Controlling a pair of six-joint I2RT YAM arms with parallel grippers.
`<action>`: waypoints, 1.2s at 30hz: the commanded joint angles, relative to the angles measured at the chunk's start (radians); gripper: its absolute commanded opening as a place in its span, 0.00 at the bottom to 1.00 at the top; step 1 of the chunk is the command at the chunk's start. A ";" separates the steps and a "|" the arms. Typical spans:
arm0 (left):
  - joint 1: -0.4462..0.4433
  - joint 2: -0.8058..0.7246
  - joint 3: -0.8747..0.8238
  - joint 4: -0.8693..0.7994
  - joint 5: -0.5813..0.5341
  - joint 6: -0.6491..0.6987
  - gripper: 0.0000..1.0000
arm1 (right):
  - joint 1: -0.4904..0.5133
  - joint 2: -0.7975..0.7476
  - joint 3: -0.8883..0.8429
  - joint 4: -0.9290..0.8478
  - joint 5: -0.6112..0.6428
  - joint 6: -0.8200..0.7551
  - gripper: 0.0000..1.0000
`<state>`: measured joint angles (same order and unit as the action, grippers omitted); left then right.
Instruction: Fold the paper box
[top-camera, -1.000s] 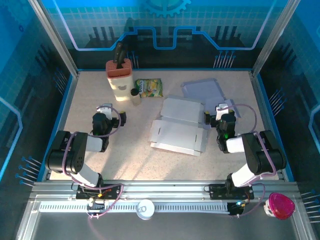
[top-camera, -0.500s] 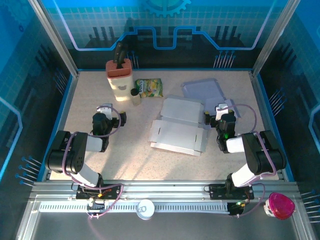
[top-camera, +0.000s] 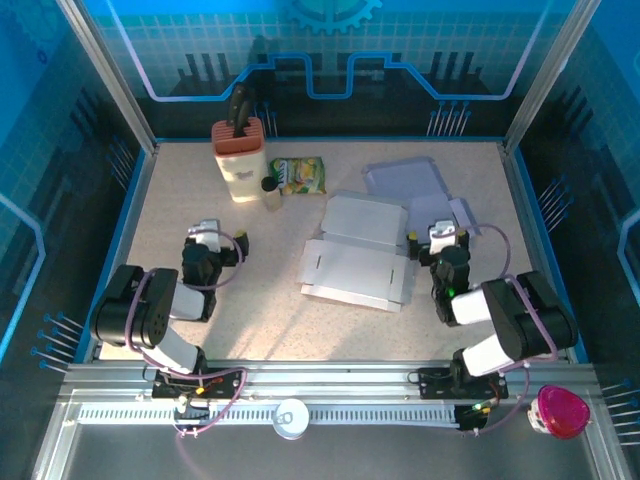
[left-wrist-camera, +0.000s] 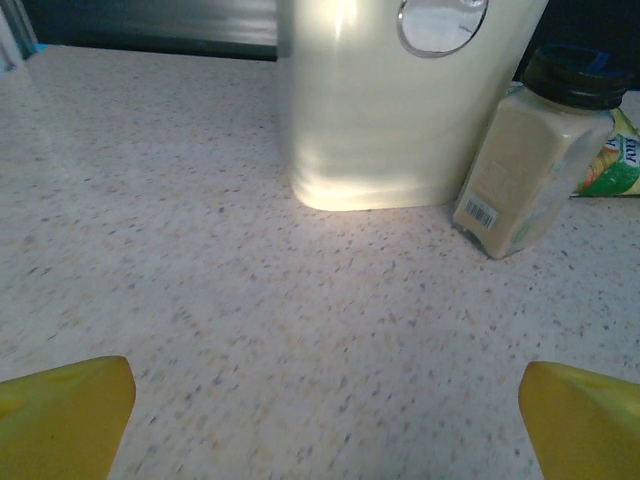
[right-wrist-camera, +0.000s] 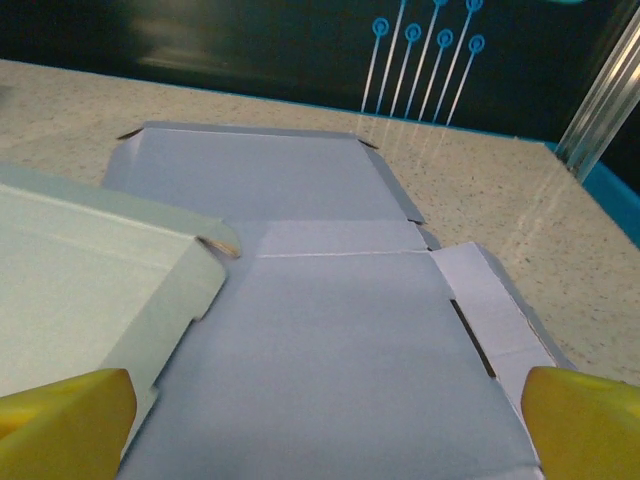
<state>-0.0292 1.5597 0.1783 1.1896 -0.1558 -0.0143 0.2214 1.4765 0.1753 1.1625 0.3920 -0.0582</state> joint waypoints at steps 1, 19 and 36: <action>-0.068 -0.089 -0.073 0.209 -0.115 0.064 0.99 | 0.126 -0.124 -0.041 0.214 0.188 -0.161 1.00; -0.462 -0.594 0.468 -1.427 0.040 -0.710 0.66 | 0.620 -0.730 0.522 -1.700 -0.070 1.159 0.84; -0.462 0.096 0.774 -1.212 0.190 -0.663 0.44 | 0.956 -0.343 0.232 -1.061 0.114 2.012 0.67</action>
<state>-0.4892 1.5978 0.8982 -0.0532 -0.0051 -0.7036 1.1717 1.0988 0.4179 -0.0818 0.4679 1.7878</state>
